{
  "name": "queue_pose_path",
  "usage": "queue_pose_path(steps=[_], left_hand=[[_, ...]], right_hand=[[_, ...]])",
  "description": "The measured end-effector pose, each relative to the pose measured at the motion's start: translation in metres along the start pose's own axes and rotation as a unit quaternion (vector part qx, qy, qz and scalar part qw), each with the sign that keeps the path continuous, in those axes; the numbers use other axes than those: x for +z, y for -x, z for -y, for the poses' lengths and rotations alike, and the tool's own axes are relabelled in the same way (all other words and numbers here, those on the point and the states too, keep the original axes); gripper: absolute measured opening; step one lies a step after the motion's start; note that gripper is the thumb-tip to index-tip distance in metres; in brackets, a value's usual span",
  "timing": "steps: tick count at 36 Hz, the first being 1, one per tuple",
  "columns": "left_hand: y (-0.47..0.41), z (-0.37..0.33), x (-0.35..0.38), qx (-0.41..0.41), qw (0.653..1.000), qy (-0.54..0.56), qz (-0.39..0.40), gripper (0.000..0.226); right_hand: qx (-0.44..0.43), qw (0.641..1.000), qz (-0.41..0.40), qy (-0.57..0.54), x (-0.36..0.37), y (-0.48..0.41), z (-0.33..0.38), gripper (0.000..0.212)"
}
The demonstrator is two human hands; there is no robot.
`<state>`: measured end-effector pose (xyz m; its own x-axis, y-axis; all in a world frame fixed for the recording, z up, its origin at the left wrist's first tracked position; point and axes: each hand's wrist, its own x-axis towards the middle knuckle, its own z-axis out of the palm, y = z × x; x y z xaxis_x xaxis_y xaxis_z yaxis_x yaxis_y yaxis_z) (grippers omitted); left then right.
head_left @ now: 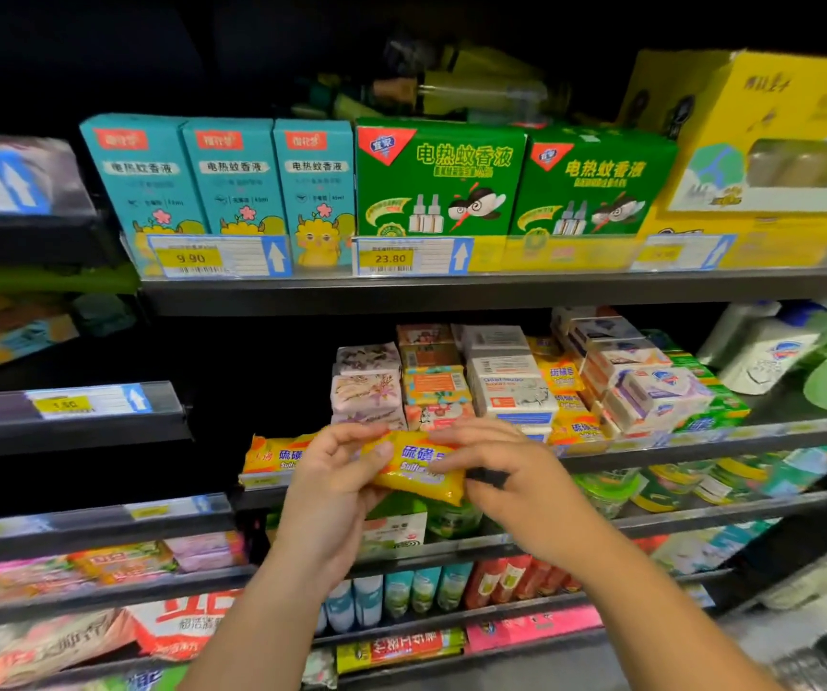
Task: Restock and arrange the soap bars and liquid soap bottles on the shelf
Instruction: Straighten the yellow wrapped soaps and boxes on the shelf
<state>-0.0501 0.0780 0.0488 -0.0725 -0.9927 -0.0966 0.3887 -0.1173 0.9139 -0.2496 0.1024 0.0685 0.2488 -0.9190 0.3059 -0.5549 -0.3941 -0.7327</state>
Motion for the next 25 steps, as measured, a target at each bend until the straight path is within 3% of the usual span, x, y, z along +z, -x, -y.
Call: queue_pose_path(steps=[4,8,14,18,25], left_hand=[[-0.008,0.011,-0.014,0.009,0.996,0.017,-0.091,0.020],[-0.018,0.009,-0.037,0.011,0.986,0.008,-0.165,0.018],[-0.039,0.006,-0.066,0.053,0.961,-0.056,-0.267,0.018],[-0.052,0.006,-0.077,0.087,0.942,-0.140,-0.292,0.017],[-0.094,-0.011,-0.083,0.104,0.914,-0.308,-0.243,0.020]], right_hand=[[0.049,0.997,0.056,0.023,0.007,-0.010,-0.008,0.061],[0.057,0.982,0.065,0.167,0.017,-0.046,-0.016,0.037],[0.118,0.954,0.125,0.244,0.048,-0.100,-0.041,0.068],[0.133,0.934,0.147,0.296,0.064,-0.118,-0.057,0.071],[0.120,0.908,0.174,0.362,0.076,-0.125,-0.068,0.062]])
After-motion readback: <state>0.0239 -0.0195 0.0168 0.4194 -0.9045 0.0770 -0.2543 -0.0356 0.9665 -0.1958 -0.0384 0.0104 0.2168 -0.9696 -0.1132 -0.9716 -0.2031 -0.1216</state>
